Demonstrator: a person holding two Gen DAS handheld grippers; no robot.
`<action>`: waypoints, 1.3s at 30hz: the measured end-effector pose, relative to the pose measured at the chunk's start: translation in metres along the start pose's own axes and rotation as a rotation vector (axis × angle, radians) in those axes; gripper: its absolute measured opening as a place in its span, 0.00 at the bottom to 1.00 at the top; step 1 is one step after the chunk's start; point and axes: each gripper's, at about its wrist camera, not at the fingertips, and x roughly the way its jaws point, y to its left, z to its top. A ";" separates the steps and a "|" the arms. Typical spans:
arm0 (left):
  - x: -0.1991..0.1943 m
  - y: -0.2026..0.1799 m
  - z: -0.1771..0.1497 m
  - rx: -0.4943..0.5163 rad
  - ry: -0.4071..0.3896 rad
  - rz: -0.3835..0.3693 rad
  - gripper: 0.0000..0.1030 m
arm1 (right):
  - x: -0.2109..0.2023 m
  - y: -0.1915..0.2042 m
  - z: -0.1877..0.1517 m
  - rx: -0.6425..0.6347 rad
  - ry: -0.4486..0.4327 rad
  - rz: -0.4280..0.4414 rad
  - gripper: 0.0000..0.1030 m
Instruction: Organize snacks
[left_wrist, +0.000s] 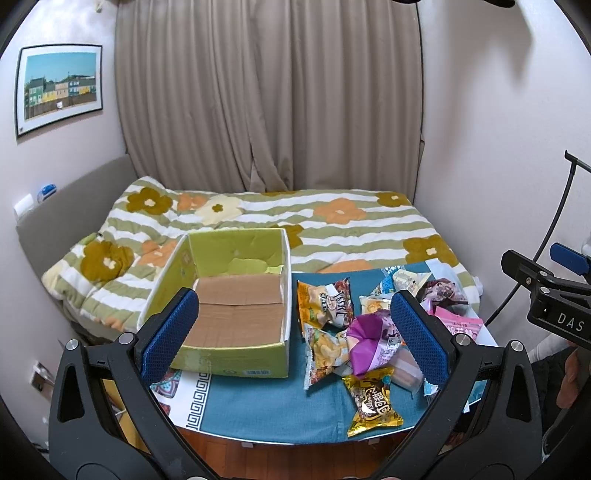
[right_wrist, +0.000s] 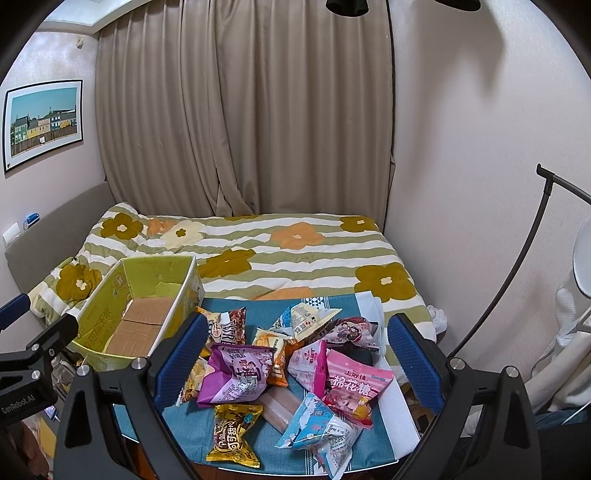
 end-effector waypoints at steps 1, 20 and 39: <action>-0.001 -0.001 0.000 0.000 0.000 0.000 1.00 | 0.000 0.000 0.000 0.000 -0.001 -0.001 0.94; -0.003 -0.003 -0.001 -0.006 0.009 -0.007 1.00 | 0.001 -0.002 -0.003 0.004 0.001 0.002 0.94; 0.082 -0.046 -0.072 -0.074 0.333 -0.081 1.00 | 0.044 -0.063 -0.066 0.018 0.174 0.116 0.94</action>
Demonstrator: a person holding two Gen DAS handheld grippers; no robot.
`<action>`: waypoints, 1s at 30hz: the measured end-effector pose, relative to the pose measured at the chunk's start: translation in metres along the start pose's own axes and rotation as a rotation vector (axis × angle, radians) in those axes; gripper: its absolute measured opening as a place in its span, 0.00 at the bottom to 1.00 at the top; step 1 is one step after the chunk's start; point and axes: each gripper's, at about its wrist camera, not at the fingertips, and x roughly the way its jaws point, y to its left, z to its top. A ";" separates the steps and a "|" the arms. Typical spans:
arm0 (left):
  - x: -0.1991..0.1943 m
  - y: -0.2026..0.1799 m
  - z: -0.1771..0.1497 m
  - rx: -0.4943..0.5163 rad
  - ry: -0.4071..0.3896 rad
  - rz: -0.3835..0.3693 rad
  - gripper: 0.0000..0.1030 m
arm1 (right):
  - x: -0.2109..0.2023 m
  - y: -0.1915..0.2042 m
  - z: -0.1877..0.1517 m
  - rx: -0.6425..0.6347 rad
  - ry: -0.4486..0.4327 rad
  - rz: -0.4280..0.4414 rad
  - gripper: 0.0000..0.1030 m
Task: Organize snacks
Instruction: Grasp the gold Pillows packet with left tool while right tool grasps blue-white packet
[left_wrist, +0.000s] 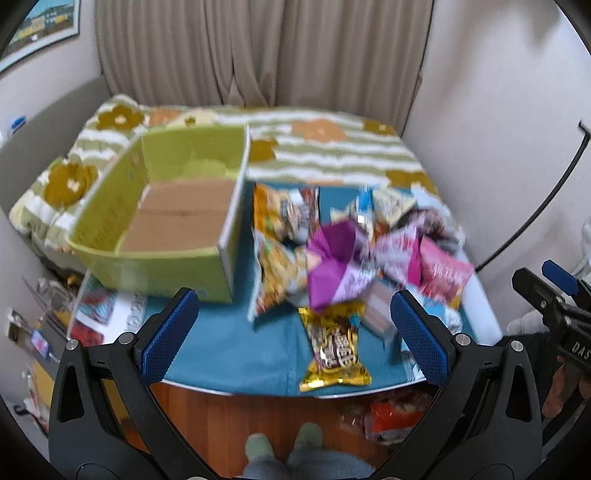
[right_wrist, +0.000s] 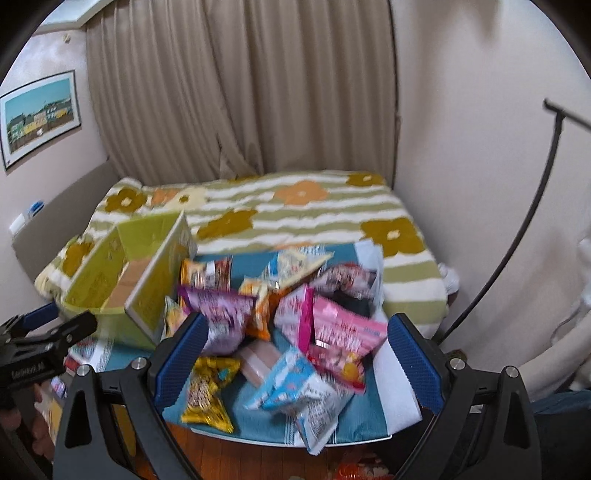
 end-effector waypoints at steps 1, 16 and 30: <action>0.009 -0.004 -0.005 0.000 0.022 0.004 1.00 | 0.009 -0.005 -0.008 -0.013 0.024 0.024 0.94; 0.132 -0.036 -0.057 0.012 0.283 -0.036 0.94 | 0.105 -0.021 -0.079 -0.287 0.229 0.231 0.94; 0.173 -0.035 -0.076 0.008 0.366 -0.092 0.44 | 0.135 -0.011 -0.101 -0.379 0.293 0.261 0.94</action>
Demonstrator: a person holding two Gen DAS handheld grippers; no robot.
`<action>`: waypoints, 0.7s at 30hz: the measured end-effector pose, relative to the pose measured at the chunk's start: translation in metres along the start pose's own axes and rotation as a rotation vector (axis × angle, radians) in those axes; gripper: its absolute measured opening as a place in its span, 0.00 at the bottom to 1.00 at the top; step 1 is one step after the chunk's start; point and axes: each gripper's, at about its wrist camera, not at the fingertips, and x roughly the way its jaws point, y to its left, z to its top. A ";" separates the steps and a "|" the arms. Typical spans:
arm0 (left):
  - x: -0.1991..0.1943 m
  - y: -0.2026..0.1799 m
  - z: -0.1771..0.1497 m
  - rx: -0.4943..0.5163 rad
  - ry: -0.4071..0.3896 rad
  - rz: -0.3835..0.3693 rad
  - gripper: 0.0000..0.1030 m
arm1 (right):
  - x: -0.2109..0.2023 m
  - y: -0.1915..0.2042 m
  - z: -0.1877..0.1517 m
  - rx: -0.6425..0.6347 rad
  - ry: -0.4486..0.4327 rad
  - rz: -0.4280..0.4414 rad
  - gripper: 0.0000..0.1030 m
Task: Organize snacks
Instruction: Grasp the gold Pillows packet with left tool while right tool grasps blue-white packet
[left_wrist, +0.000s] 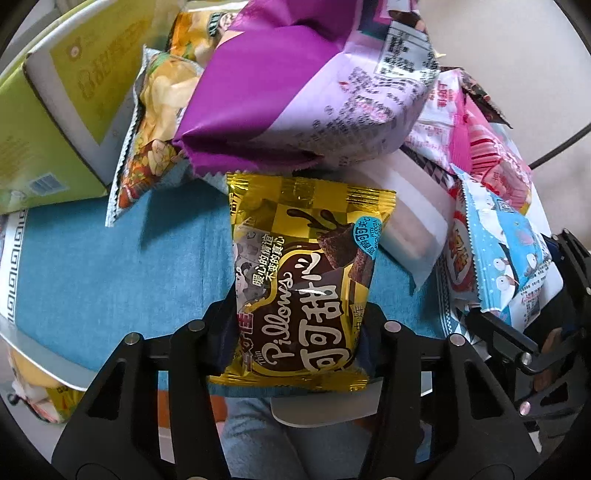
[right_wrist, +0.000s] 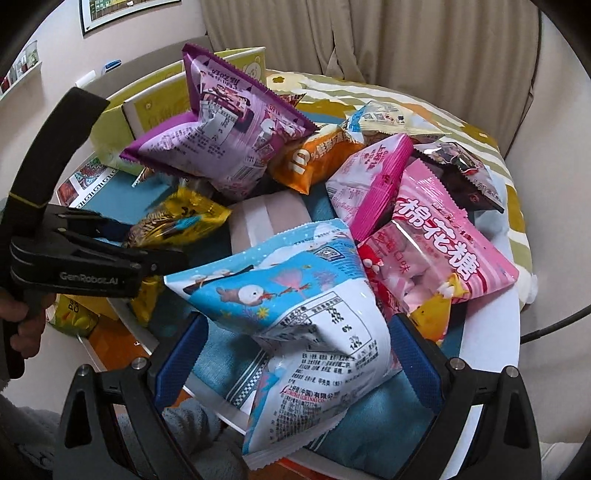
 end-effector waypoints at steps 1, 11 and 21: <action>0.000 0.000 0.000 0.003 -0.002 -0.001 0.43 | 0.002 -0.001 0.001 -0.001 0.002 -0.001 0.94; -0.028 -0.012 0.006 0.040 -0.004 -0.004 0.43 | 0.006 -0.001 -0.002 -0.017 0.006 -0.032 0.71; -0.075 -0.034 0.008 0.090 -0.031 -0.015 0.43 | -0.021 -0.002 -0.001 0.050 -0.056 -0.036 0.62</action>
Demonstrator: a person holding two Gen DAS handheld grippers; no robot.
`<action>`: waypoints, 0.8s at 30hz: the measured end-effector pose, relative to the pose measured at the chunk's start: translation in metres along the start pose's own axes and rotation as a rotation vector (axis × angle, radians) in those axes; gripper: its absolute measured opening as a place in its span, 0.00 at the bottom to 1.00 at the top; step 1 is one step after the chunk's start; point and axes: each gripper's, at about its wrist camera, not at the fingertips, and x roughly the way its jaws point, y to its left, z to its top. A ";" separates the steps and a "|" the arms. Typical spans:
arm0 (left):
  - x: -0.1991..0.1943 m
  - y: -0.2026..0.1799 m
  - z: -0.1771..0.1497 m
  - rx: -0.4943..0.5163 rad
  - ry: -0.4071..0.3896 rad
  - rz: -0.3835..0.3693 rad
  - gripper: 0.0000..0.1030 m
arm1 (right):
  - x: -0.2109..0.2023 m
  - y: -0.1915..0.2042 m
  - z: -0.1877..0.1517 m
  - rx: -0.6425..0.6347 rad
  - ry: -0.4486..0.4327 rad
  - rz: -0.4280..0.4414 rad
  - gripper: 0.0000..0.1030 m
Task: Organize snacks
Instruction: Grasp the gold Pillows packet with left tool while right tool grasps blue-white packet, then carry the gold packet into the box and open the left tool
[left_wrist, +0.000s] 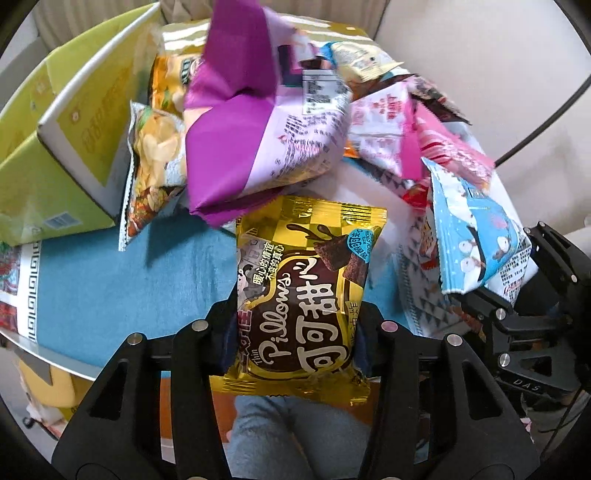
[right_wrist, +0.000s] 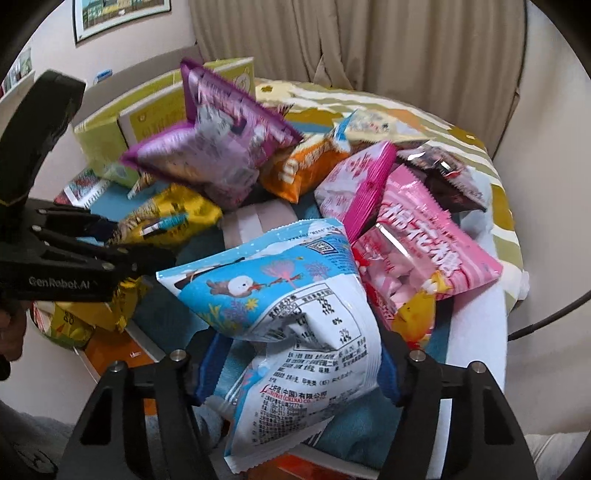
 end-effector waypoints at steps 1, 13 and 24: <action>-0.002 0.000 0.000 0.002 -0.003 -0.004 0.43 | -0.004 0.000 0.001 0.006 -0.008 -0.002 0.62; -0.078 -0.017 -0.001 0.025 -0.135 -0.087 0.41 | -0.068 -0.001 0.033 0.045 -0.145 -0.027 0.61; -0.126 0.016 0.033 -0.042 -0.286 -0.071 0.41 | -0.095 0.008 0.095 -0.018 -0.257 0.001 0.61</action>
